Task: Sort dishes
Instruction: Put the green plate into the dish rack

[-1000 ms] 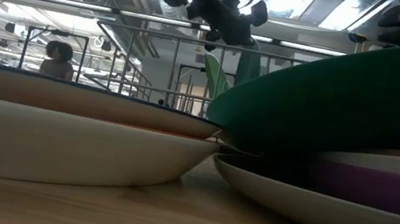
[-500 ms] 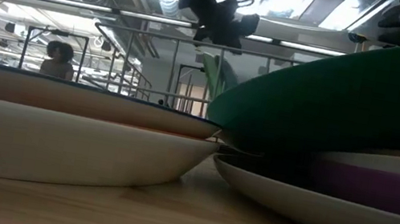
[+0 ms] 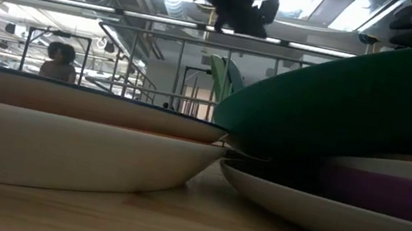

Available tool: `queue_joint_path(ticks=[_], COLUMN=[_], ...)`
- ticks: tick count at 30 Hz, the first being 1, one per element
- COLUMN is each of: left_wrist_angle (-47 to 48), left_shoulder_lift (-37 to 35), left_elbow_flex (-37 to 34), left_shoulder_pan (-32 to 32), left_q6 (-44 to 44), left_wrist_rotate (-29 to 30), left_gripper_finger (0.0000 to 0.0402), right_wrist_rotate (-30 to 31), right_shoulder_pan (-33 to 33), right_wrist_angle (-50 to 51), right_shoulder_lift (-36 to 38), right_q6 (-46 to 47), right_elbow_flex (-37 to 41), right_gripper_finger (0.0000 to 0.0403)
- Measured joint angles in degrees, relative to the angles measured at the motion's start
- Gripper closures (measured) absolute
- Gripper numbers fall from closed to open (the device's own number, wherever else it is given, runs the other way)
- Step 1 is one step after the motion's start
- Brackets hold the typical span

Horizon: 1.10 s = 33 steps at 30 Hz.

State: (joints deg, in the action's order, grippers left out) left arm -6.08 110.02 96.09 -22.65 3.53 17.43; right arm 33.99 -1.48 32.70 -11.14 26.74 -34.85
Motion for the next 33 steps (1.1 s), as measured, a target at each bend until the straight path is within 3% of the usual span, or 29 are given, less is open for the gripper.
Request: queue_joint_path(ticks=[6, 10, 14, 21, 28, 33], left_wrist_angle=[3.81, 11.22, 22.38, 42.68, 46.71, 47.96], left_shoulder_lift=[-0.05, -0.17, -0.17, -0.15, 2.51, 5.58], left_elbow_flex=[4.37, 5.62, 5.62, 5.62, 5.60, 5.60], left_shoulder_pan=[3.65, 8.35, 14.91, 28.14, 37.96, 41.53], left_q6=[2.43, 1.14, 5.69, 15.76, 17.95, 17.86], left_wrist_rotate=[-8.11, -16.38, -22.38, -22.09, -13.53, -12.76], left_gripper_finger=[0.0301, 0.0254, 0.0235, 0.0240, 0.0241, 0.0242], right_wrist_rotate=[-0.32, -0.58, -2.28, -11.08, -14.65, -15.13], right_shoulder_pan=[0.02, 0.01, 0.02, 0.01, 0.02, 0.00], right_wrist_angle=[0.60, 0.64, 0.93, 0.95, 1.33, 1.91], right_shoulder_lift=[0.00, 0.00, 0.00, 0.01, 0.00, 0.00], right_q6=[0.15, 2.64, 6.19, 13.72, 17.78, 20.08], right_elbow_flex=[0.00, 0.00, 0.00, 0.00, 0.00, 0.00], right_gripper_finger=[0.0237, 0.0237, 0.0237, 0.0237, 0.0237, 0.0237])
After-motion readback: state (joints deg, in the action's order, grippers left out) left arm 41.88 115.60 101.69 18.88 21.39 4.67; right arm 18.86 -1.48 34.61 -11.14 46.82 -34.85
